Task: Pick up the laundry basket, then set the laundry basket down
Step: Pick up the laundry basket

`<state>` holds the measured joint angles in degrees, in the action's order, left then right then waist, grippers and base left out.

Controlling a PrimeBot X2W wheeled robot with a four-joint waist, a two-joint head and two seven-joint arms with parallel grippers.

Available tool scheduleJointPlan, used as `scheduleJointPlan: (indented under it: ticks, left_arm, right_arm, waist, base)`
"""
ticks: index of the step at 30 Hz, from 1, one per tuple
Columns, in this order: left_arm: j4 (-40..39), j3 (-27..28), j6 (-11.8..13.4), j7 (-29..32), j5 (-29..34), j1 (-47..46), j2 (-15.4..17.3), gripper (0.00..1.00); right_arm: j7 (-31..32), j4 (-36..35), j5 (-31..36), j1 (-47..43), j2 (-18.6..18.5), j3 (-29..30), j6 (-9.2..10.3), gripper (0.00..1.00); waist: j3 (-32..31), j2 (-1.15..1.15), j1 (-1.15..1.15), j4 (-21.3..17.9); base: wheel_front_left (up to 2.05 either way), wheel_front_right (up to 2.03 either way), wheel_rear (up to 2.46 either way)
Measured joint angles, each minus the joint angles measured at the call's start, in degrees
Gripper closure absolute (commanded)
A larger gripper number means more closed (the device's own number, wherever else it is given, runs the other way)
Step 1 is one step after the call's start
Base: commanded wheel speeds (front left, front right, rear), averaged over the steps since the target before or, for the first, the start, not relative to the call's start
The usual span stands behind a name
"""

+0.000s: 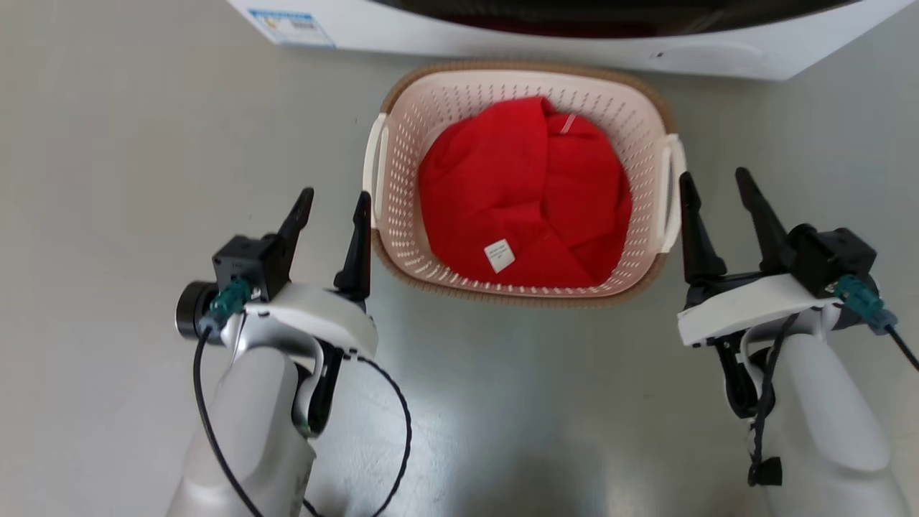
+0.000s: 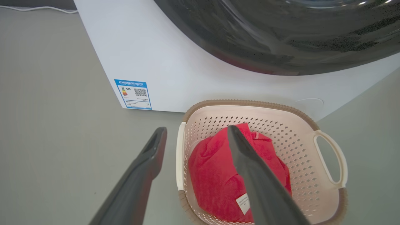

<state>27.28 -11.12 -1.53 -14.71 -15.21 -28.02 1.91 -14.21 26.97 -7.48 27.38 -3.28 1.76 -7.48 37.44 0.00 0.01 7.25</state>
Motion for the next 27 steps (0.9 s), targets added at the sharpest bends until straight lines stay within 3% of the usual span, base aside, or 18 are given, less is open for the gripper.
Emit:
scheduleJointPlan:
  ticks: [14,27]
  left_arm:
    - [9.3,-1.5,-1.8,0.0,-2.6,-10.7,-0.3,0.0]
    - [16.9,-6.7,-1.9,0.0,-5.6,-17.3,-0.5,0.0]
  right_arm:
    - [0.0,4.5,4.5,7.3,-0.3,6.0,0.0,0.0]
    - [0.0,8.3,7.4,12.8,-0.6,9.7,0.0,0.0]
  waist:
    - [8.3,0.0,0.0,2.5]
    - [13.9,0.0,0.0,3.4]
  base:
    - [0.0,0.0,0.0]
    - [0.0,0.0,0.0]
